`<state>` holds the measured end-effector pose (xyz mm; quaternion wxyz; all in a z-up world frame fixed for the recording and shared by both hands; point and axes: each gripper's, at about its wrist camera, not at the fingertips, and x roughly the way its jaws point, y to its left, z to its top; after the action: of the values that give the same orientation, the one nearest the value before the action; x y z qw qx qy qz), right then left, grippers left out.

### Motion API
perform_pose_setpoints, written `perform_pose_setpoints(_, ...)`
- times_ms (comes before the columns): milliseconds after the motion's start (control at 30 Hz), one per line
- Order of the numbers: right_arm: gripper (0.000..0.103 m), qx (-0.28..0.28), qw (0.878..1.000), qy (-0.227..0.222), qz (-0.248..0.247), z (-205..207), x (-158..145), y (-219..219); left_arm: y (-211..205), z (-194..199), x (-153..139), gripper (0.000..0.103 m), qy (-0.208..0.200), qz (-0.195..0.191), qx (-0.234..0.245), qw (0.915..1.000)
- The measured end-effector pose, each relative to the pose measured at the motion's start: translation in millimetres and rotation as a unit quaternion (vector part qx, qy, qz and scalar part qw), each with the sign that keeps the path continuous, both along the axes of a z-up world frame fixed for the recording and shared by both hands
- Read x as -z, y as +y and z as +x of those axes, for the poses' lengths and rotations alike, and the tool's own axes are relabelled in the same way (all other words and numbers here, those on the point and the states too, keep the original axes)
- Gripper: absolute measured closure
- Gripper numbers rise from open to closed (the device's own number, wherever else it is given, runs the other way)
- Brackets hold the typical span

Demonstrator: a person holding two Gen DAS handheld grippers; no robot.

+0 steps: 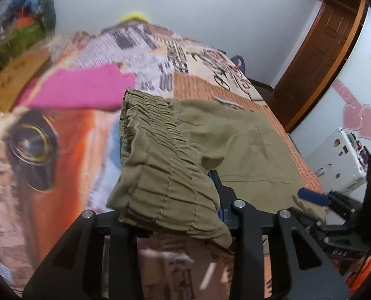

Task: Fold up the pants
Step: 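Grasp the waistband with the left gripper and lift it up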

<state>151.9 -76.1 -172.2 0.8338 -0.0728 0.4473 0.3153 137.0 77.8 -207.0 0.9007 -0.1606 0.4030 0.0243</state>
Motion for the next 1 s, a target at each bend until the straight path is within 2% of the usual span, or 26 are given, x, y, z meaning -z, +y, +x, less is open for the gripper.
perform_pose_setpoints(200, 0.044, -0.020, 0.999, -0.028, 0.031, 8, -30, 41, 21, -29, -21, 0.069, -0.025, 0.048, -0.029, 0.9981)
perform_pose_setpoints(400, 0.045, -0.053, 0.998, -0.026, 0.023, 27, -34, 109, 38, -61, -32, 0.069, -0.040, 0.095, -0.045, 0.9936)
perform_pose_setpoints(533, 0.045, -0.096, 0.995, 0.023, -0.011, 37, -12, 156, 54, -73, -33, 0.070, -0.049, 0.085, -0.060, 0.9934)
perform_pose_setpoints(633, 0.045, -0.139, 0.987, 0.064, -0.039, 34, 11, 180, 64, -77, -31, 0.072, -0.051, 0.076, -0.070, 0.9933)
perform_pose_setpoints(700, 0.044, -0.152, 0.984, 0.073, -0.053, 30, 18, 187, 70, -77, -28, 0.072, -0.048, 0.068, -0.075, 0.9937)
perform_pose_setpoints(767, 0.044, -0.159, 0.983, 0.058, -0.067, 26, 14, 190, 74, -79, -28, 0.072, -0.049, 0.063, -0.078, 0.9938)
perform_pose_setpoints(867, 0.045, -0.154, 0.985, 0.062, -0.046, 25, 4, 178, 73, -77, -33, 0.072, -0.055, 0.067, -0.077, 0.9932)
perform_pose_setpoints(1000, 0.045, -0.136, 0.990, 0.041, -0.011, 15, -15, 150, 63, -73, -43, 0.072, -0.064, 0.092, -0.064, 0.9917)
